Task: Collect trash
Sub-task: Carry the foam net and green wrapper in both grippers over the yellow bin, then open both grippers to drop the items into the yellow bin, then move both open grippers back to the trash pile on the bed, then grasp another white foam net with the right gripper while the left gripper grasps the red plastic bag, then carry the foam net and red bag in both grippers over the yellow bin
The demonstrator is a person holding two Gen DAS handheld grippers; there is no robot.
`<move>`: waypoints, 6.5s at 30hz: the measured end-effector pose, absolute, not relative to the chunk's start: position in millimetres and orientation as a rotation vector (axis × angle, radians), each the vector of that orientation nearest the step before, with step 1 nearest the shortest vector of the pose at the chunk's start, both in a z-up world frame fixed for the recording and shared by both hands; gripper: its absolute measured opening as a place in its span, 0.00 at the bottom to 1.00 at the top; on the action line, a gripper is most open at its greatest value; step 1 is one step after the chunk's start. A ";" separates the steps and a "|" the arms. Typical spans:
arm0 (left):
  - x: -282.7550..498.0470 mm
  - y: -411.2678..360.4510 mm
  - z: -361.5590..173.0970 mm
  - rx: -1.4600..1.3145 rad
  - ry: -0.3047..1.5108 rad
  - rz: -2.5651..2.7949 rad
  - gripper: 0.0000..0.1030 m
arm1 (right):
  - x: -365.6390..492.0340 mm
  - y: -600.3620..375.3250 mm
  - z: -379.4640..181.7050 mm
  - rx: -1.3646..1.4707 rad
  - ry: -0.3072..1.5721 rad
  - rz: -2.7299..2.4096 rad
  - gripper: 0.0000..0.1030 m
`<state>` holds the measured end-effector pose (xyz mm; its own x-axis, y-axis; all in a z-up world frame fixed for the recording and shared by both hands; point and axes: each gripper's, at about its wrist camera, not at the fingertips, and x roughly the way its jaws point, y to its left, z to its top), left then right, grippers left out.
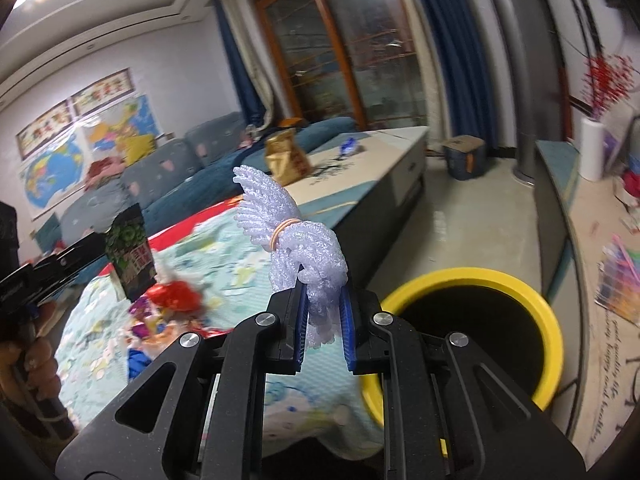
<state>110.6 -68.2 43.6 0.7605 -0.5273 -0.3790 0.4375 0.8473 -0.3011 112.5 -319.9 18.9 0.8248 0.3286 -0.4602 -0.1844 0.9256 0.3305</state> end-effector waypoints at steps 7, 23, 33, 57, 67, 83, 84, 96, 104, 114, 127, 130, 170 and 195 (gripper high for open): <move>123.0 -109.7 30.5 -0.168 0.512 -0.601 0.12 | 111.8 -352.5 3.4 0.325 0.562 0.164 0.10; 144.7 -192.6 -9.0 -0.131 0.605 -0.751 0.12 | 118.5 -414.4 -31.3 0.416 0.619 -0.008 0.10; 156.4 -234.1 -44.1 -0.124 0.682 -0.819 0.12 | 120.9 -439.9 -58.8 0.466 0.684 -0.085 0.10; 164.8 -203.6 -49.8 -0.170 0.660 -0.644 0.93 | 118.6 -433.6 -72.1 0.507 0.704 -0.051 0.60; 150.8 -141.6 -30.7 -0.195 0.602 -0.479 0.93 | 115.5 -385.6 -50.2 0.425 0.665 0.101 0.65; 120.7 -45.8 -11.6 -0.227 0.512 -0.267 0.93 | 103.5 -291.6 -26.8 0.251 0.653 0.358 0.66; 119.9 -42.3 -10.6 -0.230 0.509 -0.259 0.93 | 103.1 -287.9 -25.8 0.239 0.652 0.367 0.66; 111.9 29.5 -6.5 -0.307 0.468 -0.126 0.93 | 102.2 -221.7 -9.4 0.134 0.648 0.502 0.66; 111.7 89.2 -13.4 -0.364 0.463 -0.008 0.93 | 110.2 -160.9 5.8 0.051 0.594 0.640 0.66; 147.4 150.7 -23.0 -0.461 0.532 0.042 0.92 | 152.1 -98.9 10.1 -0.007 0.588 0.698 0.66; 200.2 168.3 -48.6 -0.571 0.660 -0.036 0.74 | 198.0 -60.9 -2.7 -0.031 0.660 0.701 0.47; 206.9 163.3 -53.5 -0.593 0.681 -0.074 0.61 | 201.7 -59.6 -5.3 -0.017 0.680 0.720 0.19; 152.4 17.3 65.5 -0.334 0.412 -0.325 0.03 | 144.6 -220.9 42.1 0.200 0.500 0.512 0.06; 144.4 -106.1 56.6 -0.206 0.461 -0.509 0.02 | 115.6 -336.6 30.0 0.312 0.497 0.254 0.06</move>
